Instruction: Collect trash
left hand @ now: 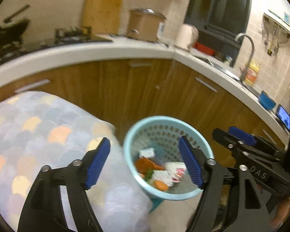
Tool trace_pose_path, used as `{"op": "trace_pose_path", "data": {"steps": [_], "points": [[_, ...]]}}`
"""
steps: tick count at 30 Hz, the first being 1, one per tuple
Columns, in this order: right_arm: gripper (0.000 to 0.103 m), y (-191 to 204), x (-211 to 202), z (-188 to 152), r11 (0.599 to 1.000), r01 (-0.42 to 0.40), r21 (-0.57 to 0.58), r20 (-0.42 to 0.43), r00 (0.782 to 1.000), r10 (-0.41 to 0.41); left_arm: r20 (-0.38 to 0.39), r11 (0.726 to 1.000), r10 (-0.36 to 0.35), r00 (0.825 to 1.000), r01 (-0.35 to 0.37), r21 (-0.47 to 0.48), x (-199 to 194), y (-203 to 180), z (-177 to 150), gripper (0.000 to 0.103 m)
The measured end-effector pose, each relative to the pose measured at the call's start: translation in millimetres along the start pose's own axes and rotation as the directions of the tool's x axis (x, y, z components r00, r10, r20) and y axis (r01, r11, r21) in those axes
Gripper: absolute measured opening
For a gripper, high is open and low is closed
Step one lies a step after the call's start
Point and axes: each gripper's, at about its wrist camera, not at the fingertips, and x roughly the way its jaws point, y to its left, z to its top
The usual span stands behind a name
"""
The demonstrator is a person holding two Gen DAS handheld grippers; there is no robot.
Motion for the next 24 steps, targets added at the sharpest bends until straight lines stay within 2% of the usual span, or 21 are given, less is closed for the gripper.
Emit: {"op": "trace_pose_path", "data": {"steps": [2,8,12,18,20,22,24], "points": [[0.053,7.4,-6.9,-1.4,1.000,0.010,-0.009,0.028,1.000,-0.010,0.056,0.997,0.075,0.996,-0.076,0.013,-13.9,4.0,-3.8,0.075],[0.053,23.2,-14.7,-4.4,0.998,0.055,-0.036,0.102,0.993,-0.051,0.161,0.977,0.194,0.968,-0.206,0.060,-27.8,17.1,-10.3,0.083],[0.053,26.1,-17.0,-9.1,0.997,0.066,-0.030,0.139,0.988,-0.061,0.181,0.972,0.213,0.960,-0.228,0.065,-23.3,24.3,-16.3,0.083],[0.053,23.2,-14.8,-14.8,0.995,0.095,-0.003,0.152,0.984,-0.094,0.164,0.976,0.197,0.967,-0.209,0.062,-16.2,26.8,-21.8,0.083],[0.053,22.0,-14.2,-14.5,0.995,0.098,0.003,0.157,0.983,-0.098,0.194,0.969,0.215,0.957,-0.234,0.081,-21.1,22.5,-24.4,0.085],[0.053,21.0,-13.2,-13.3,0.994,0.106,0.003,0.161,0.981,-0.105,0.228,0.955,0.250,0.941,-0.279,0.103,-25.3,17.8,-25.8,0.087],[0.053,20.0,-12.5,-12.7,0.994,0.109,0.005,0.162,0.981,-0.109,0.233,0.953,0.256,0.938,-0.285,0.100,-26.9,17.8,-25.3,0.088]]}}
